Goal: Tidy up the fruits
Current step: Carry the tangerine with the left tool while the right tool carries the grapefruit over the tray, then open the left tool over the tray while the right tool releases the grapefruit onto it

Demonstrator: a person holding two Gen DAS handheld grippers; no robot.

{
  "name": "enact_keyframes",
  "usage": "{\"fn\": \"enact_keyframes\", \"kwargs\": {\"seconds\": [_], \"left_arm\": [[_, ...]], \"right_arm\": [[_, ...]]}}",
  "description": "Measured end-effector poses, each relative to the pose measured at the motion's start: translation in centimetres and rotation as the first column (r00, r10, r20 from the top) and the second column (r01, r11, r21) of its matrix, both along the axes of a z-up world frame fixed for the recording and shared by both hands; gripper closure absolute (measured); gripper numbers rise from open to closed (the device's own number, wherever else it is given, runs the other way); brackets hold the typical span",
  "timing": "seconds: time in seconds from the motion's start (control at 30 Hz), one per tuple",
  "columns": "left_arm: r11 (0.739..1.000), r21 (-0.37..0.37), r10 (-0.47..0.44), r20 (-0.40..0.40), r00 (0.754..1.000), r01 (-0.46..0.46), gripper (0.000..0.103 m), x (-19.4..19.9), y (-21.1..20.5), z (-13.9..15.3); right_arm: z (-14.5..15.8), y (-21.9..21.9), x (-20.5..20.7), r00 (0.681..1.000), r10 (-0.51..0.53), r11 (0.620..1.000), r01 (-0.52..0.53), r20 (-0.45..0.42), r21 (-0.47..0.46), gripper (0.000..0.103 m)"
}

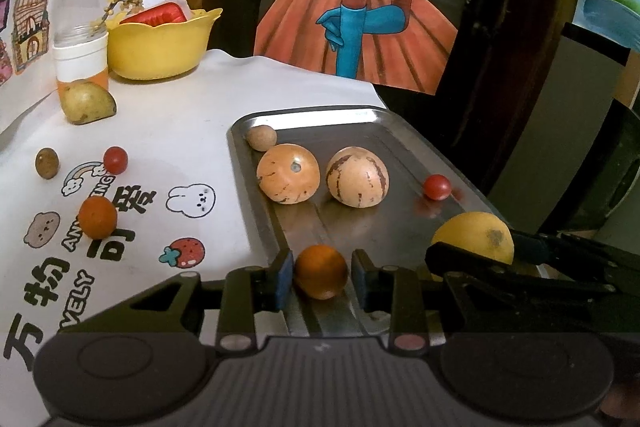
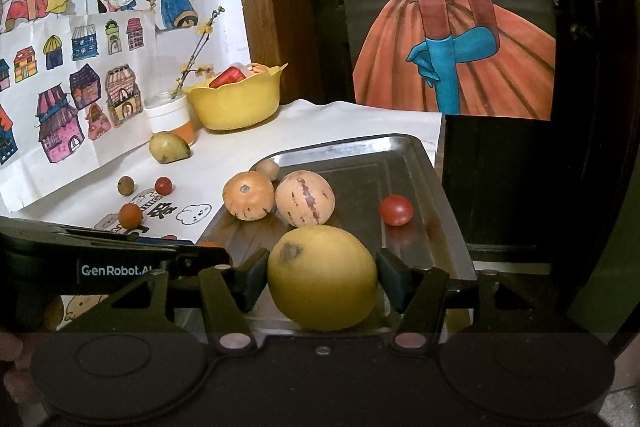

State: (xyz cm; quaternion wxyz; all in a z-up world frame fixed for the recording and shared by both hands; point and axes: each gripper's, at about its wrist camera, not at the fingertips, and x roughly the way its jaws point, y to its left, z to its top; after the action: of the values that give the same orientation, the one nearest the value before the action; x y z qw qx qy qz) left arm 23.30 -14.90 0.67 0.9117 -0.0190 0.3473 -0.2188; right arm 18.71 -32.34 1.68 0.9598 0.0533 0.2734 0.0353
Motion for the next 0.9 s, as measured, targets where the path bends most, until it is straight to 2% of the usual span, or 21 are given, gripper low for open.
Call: {"fn": "enact_keyframes", "kwargs": {"seconds": [0.13, 0.6, 0.77, 0.9], "left_arm": [[1.000, -0.006, 0.004, -0.005, 1.000, -0.004, 0.065, 0.0, 0.1, 0.0], [0.998, -0.028, 0.048, 0.011, 0.999, -0.048, 0.041, -1.3, 1.6, 1.3], [0.995, -0.038, 0.093, 0.029, 0.995, -0.092, 0.025, -2.3, 3.0, 2.1], [0.990, -0.050, 0.134, 0.047, 0.990, -0.132, 0.014, -3.2, 4.5, 2.9]], "right_arm": [[-0.1, -0.1, -0.1, 1.000, -0.006, 1.000, 0.006, -0.002, 0.005, 0.032], [1.5, 0.2, -2.1, 0.999, -0.014, 1.000, 0.014, 0.039, 0.005, 0.016], [2.5, 0.7, -3.2, 0.998, -0.006, 1.000, 0.006, 0.059, 0.002, 0.005], [3.5, 1.2, -4.3, 0.997, 0.005, 1.000, -0.005, 0.075, 0.008, 0.001]]}}
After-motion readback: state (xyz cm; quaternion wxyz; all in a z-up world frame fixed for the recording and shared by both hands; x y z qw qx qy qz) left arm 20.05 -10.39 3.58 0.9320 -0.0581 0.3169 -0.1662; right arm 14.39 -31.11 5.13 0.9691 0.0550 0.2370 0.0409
